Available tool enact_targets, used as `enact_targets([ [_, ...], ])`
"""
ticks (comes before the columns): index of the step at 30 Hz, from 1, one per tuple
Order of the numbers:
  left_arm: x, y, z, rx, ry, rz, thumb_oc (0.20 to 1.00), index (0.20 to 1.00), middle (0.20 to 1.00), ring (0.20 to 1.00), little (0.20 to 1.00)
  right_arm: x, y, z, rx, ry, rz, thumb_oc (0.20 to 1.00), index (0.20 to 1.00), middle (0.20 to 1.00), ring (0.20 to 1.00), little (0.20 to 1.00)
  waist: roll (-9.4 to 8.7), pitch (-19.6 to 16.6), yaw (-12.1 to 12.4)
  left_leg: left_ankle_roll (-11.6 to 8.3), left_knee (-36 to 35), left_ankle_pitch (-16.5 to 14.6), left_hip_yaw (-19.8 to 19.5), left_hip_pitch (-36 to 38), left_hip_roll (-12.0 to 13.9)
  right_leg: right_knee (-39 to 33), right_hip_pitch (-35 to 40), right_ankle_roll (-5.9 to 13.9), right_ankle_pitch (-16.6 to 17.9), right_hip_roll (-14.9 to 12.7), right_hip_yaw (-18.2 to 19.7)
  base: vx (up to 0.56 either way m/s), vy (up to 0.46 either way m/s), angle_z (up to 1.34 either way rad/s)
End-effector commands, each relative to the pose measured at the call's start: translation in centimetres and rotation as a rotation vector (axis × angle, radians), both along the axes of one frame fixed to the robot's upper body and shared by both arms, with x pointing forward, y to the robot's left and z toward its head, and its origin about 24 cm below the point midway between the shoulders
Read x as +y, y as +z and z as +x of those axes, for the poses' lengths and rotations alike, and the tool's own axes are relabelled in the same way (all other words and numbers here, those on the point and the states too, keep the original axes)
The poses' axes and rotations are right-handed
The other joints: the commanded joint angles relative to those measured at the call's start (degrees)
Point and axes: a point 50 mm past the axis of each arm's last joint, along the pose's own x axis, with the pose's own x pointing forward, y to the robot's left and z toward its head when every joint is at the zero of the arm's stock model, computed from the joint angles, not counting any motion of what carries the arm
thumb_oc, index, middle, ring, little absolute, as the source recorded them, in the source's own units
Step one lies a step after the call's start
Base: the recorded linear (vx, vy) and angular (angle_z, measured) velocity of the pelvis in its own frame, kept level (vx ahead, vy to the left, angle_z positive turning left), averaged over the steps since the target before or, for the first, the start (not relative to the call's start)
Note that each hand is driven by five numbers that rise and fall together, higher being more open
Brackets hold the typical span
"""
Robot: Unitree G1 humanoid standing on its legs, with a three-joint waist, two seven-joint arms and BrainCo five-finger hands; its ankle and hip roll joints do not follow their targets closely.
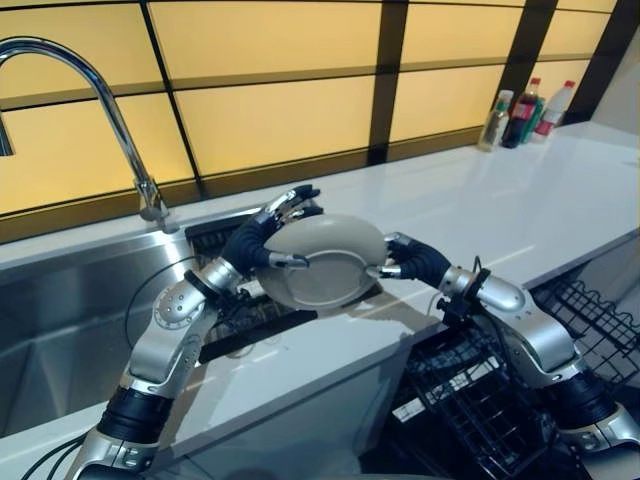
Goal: Pick up plates and place into dishwasher.
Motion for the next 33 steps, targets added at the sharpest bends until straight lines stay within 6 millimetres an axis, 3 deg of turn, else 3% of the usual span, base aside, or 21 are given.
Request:
enact_targets([
  [1,0.5,0.3,0.9,-0.007,0.031,-0.081,1.000,1.000,1.000,1.000,1.000,-2.0,4.6,1.3,-0.229,-0.125,0.062,0.200,0.200,0.200,0.200,0.200,-1.50,-2.35,-0.56,1.63,0.29,-6.23,0.23,-0.32,-1.87,0.25,-2.10,2.81,-2.26,-1.11,-2.79,-0.05,-0.018,-0.07],
  [9,1.6,0.5,1.2,-0.011,0.093,-0.129,1.000,1.000,1.000,1.000,1.000,-4.7,6.5,1.6,-0.340,-0.283,0.000,0.200,0.200,0.200,0.200,0.200,-1.86,-2.11,-1.72,1.45,0.86,-6.74,1.29,-0.20,-1.64,0.25,-2.38,2.59,-2.26,-0.61,-1.72,-0.05,-0.022,-0.05],
  [16,3.8,0.8,1.0,-0.026,0.180,-0.154,1.000,1.000,1.000,1.000,1.000,-9.8,9.4,1.1,-0.506,-0.601,-0.097,0.200,0.200,0.200,0.200,0.200,-1.93,-2.02,-3.60,1.44,0.97,-7.12,2.38,-0.24,-1.54,0.25,-3.11,2.47,-2.08,0.04,-0.10,-0.03,-0.016,-0.10],
  [20,4.8,0.9,0.8,-0.027,0.216,-0.161,1.000,1.000,1.000,1.000,1.000,-12.0,9.8,0.2,-0.533,-0.700,-0.125,0.200,0.200,0.200,0.200,0.200,-1.94,-2.05,-4.54,1.48,0.82,-7.15,3.09,-0.37,-1.52,0.25,-3.69,2.53,-1.89,0.20,0.73,-0.02,-0.016,-0.20],
  [26,6.2,0.6,0.7,-0.024,0.264,-0.161,1.000,1.000,1.000,1.000,1.000,-15.1,8.3,-1.3,-0.492,-0.861,-0.160,0.200,0.200,0.200,0.200,0.200,-1.71,-2.07,-6.23,1.74,0.33,-7.18,4.34,-0.38,-1.66,0.25,-4.67,2.68,-1.49,0.43,2.10,0.00,-0.018,-0.12],
  [33,8.3,0.4,0.1,-0.027,0.339,-0.165,1.000,1.000,1.000,1.000,1.000,-18.7,4.2,-3.7,-0.372,-1.102,-0.208,0.200,0.200,0.200,0.200,0.200,-0.98,-1.84,-8.14,2.17,0.07,-7.49,5.59,-0.73,-1.94,0.25,-6.00,2.96,-1.02,0.81,3.72,0.01,-0.022,-0.12],
])
